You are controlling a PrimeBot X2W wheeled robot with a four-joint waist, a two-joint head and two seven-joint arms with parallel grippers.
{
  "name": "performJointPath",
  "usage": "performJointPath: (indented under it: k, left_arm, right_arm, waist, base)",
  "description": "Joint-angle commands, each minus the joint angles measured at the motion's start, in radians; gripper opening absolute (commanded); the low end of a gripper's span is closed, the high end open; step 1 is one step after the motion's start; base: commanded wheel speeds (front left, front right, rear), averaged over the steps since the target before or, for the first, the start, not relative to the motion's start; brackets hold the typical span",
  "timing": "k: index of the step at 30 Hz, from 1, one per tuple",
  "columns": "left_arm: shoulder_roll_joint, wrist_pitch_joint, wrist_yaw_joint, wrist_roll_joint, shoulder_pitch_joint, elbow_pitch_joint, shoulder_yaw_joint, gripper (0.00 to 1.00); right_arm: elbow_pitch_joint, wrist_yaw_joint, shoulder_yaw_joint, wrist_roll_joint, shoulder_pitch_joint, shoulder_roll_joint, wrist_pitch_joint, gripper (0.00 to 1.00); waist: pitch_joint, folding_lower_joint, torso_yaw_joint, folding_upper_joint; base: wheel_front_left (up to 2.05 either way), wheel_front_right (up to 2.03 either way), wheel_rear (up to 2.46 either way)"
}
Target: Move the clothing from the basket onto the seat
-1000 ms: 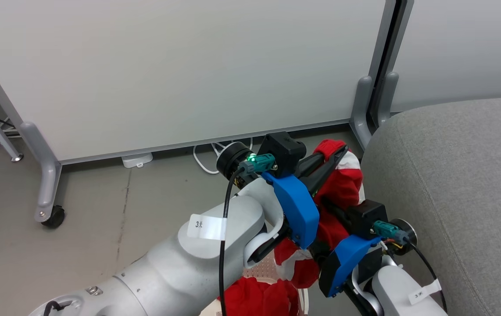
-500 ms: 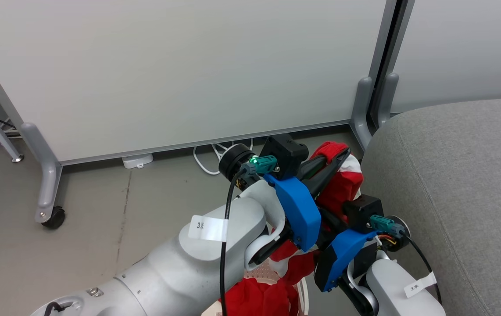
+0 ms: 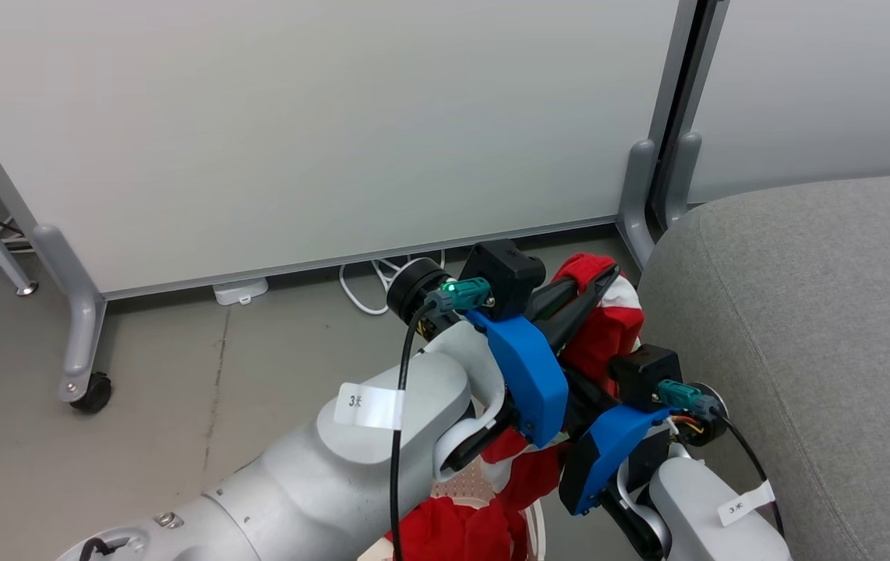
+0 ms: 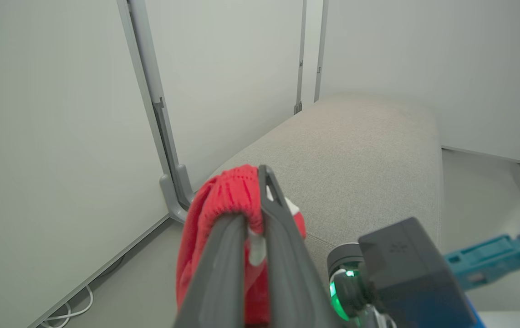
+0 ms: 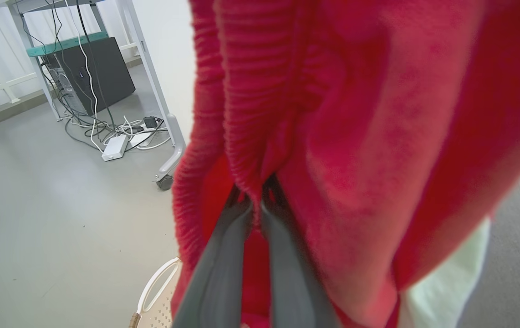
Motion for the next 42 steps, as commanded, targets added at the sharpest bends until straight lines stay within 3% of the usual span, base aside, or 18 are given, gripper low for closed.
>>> performJointPath:
  k: [1, 4, 6, 7, 33, 37, 40, 42]
  left_arm:
    - [0.000, -0.005, 0.002, -0.004, 0.010, 0.003, -0.003, 0.00]
    - [0.000, -0.007, 0.003, -0.003, 0.010, 0.004, -0.003, 0.02]
    - [0.000, -0.010, 0.004, 0.003, 0.008, 0.004, -0.003, 0.90]
    - [0.000, -0.012, 0.004, 0.004, 0.008, 0.004, -0.003, 1.00]
    - [0.000, -0.048, 0.012, -0.003, 0.068, 0.065, 0.003, 1.00]
    - [0.000, -0.053, 0.012, 0.013, 0.089, 0.090, 0.032, 1.00]
    - [0.003, -0.053, 0.013, 0.063, 0.125, 0.085, 0.107, 1.00]
    - [0.027, -0.053, 0.012, 0.131, 0.187, 0.056, 0.206, 1.00]
  right_arm:
    - [0.004, 0.000, 0.001, 0.002, -0.012, -0.004, -0.007, 0.00]
    - [0.007, 0.000, 0.003, -0.001, -0.015, -0.004, -0.011, 0.00]
    - [0.009, 0.000, 0.003, -0.002, -0.018, -0.004, -0.012, 0.00]
    - [0.009, 0.000, 0.002, -0.004, -0.018, -0.004, -0.013, 0.00]
    - [0.016, 0.000, -0.028, -0.015, -0.027, -0.004, -0.031, 0.00]
    - [0.013, 0.000, -0.034, -0.021, -0.025, -0.004, -0.032, 0.00]
    - [0.009, 0.000, -0.045, -0.028, -0.023, -0.004, -0.035, 0.00]
    - [0.001, 0.000, -0.057, -0.033, -0.017, -0.004, -0.037, 0.00]
  waist:
    - [0.000, 0.0000, 0.000, 0.0000]
    - [0.000, 0.0000, -0.001, 0.0000]
    - [0.000, 0.0000, -0.001, 0.0000]
    - [0.000, 0.0000, -0.001, 0.0000]
    - [0.005, 0.0000, 0.004, 0.0000]
    - [0.007, 0.0000, 0.004, 0.0000]
    - [0.009, 0.0000, 0.007, 0.0000]
    - [0.010, 0.0000, 0.009, 0.0000]
  base:
    - [0.00, 0.00, 0.00]
    - [0.00, 0.00, 0.00]
    - [0.00, 0.00, 0.00]
    - [0.00, 0.00, 0.00]
    - [0.00, 0.00, 0.00]
    - [0.00, 0.00, 0.00]
    - [0.00, 0.00, 0.00]
    - [0.00, 0.00, 0.00]
